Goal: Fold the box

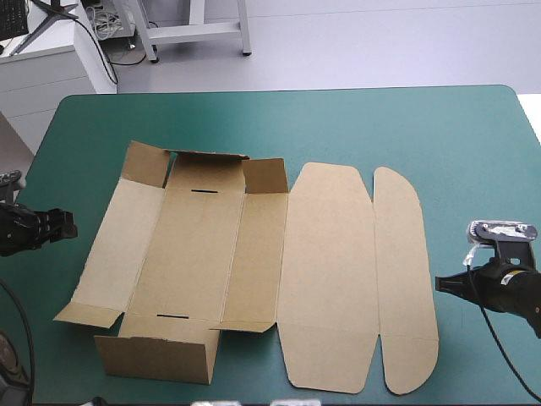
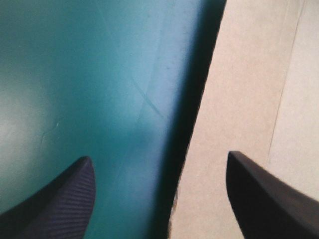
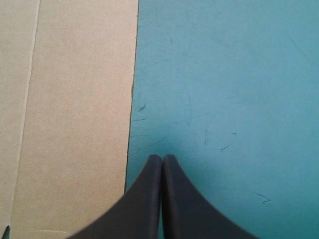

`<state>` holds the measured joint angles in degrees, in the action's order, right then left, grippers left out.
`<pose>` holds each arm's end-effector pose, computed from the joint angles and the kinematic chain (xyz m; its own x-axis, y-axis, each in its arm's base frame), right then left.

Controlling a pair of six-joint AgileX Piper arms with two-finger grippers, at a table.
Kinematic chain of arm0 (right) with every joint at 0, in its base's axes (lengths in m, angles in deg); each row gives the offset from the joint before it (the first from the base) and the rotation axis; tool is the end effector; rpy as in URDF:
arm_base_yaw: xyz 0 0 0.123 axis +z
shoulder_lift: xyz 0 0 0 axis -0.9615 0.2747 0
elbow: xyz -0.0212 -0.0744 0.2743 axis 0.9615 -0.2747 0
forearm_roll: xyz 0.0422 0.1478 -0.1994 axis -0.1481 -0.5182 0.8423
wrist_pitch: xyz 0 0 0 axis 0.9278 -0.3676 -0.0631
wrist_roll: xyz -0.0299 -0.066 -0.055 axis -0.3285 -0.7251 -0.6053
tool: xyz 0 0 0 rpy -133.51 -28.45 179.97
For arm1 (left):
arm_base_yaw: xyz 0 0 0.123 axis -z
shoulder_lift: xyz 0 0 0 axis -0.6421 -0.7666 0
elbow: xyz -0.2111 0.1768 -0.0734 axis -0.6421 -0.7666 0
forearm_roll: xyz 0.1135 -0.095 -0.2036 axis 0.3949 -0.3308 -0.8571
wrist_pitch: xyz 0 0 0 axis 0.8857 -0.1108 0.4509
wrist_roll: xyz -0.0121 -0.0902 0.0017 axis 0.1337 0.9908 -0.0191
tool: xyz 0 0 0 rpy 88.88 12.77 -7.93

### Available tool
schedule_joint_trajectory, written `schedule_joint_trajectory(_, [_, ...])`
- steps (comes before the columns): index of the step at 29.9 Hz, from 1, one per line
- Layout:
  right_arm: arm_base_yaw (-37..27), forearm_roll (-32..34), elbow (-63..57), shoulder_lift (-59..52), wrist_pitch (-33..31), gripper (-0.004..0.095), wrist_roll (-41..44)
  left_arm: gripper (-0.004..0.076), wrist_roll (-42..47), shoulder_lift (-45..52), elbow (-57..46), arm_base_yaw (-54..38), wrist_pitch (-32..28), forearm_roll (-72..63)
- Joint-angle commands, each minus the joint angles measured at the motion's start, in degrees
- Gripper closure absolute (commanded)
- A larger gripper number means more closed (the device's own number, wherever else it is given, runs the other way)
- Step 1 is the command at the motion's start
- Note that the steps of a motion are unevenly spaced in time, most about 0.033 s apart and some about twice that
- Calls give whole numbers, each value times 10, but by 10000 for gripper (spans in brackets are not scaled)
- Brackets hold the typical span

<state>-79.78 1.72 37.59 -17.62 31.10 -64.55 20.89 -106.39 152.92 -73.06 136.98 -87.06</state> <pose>0.1452 -0.0081 0.2981 -0.8277 0.0161 -0.5609 0.0051 0.9998 0.0212 0.2562 0.1251 0.2954 -0.8778 -0.2574 -0.4040 -0.1581 0.9518 -0.2629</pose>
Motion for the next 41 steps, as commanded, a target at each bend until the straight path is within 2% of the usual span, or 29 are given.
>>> schedule_joint_trajectory(1, [-3, -2, 15, 0, 24, 928, -8, 199, -34, -9, 18, -2, 17, -30])
schedule_joint_trajectory(9, [-3, -2, 15, 0, 24, 928, -8, 199, -83, -88, 18, -2, 120, -34])
schedule_joint_trajectory(18, [-3, -2, 15, 0, 14, 928, -8, 199, -93, -130, 7, 0, 120, -61])
schedule_joint_trajectory(25, [-3, -13, 15, 0, 17, 928, -8, 199, -161, -134, -59, 18, 120, -112])
schedule_joint_trajectory(41, [-3, -16, 14, 0, 8, 928, -12, 199, -137, -134, -73, 120, 120, -69])
